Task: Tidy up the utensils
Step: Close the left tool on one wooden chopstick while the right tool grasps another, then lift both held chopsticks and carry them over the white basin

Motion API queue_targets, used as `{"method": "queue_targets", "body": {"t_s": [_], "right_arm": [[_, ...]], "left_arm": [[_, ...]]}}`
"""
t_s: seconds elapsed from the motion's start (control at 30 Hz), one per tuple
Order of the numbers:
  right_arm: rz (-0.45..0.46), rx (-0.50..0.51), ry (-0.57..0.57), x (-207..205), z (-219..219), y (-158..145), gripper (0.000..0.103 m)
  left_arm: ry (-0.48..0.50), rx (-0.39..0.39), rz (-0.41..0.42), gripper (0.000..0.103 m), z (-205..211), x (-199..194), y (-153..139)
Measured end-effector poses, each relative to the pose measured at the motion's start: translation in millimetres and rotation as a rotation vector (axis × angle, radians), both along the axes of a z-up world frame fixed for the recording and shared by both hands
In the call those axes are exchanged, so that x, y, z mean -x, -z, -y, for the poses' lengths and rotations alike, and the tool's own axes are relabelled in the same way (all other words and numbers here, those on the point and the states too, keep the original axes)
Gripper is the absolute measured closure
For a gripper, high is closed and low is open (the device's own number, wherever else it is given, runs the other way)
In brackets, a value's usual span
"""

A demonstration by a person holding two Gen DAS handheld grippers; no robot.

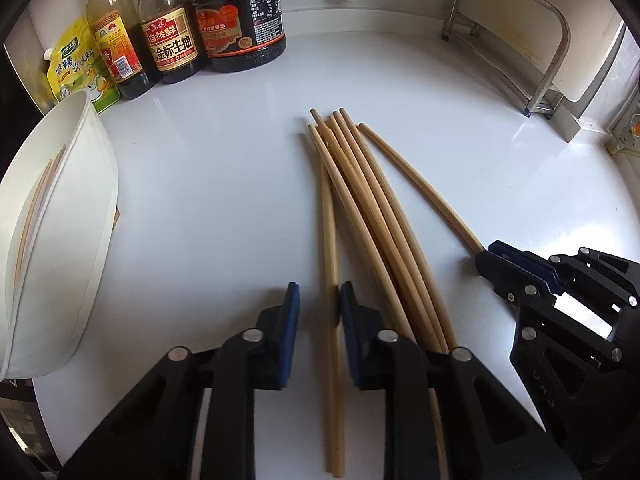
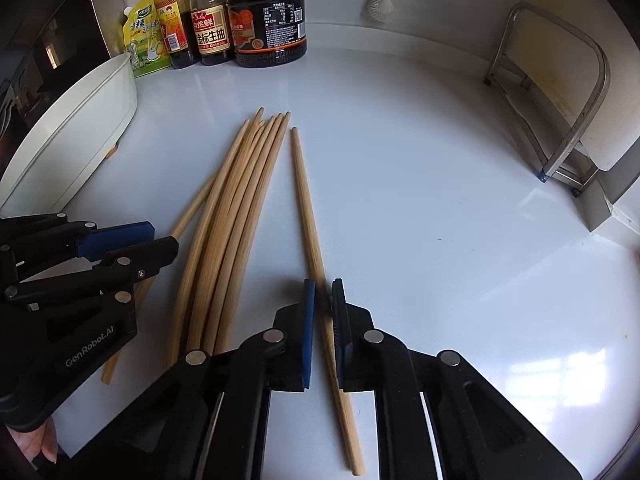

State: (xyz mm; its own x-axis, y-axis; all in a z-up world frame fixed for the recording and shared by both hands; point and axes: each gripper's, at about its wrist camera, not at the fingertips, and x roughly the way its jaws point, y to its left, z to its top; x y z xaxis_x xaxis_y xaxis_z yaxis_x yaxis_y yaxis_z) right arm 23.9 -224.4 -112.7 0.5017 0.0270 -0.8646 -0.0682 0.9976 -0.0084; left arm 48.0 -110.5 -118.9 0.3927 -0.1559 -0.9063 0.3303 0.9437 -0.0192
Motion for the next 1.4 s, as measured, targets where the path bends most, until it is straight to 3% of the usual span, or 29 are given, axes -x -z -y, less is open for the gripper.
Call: {"method": "queue_targets", "body": {"t_s": [0.03, 0.23, 0.77, 1.4], "right_arm": [[-0.001, -0.005, 0.002, -0.2, 0.2, -0.3, 0.095], [-0.023, -0.07, 0.042, -2.9, 8.0, -0.9, 0.097], [-0.01, -0.16, 0.143, 7.8, 28.4, -17.5, 0.097], [0.076, -0.171, 0.13, 7.2, -9.9, -81.1, 0.097]], "left_arm": [[0.0, -0.002, -0.003, 0.095, -0.9, -0.2, 0.7], [-0.012, -0.025, -0.025, 0.096, -8.9, -2.6, 0.5], [-0.038, -0.019, 0.028, 0.096, -22.7, -20.2, -40.1], [-0.04, 0.052, 0.105, 0.096, -75.1, -25.7, -119.0]]}}
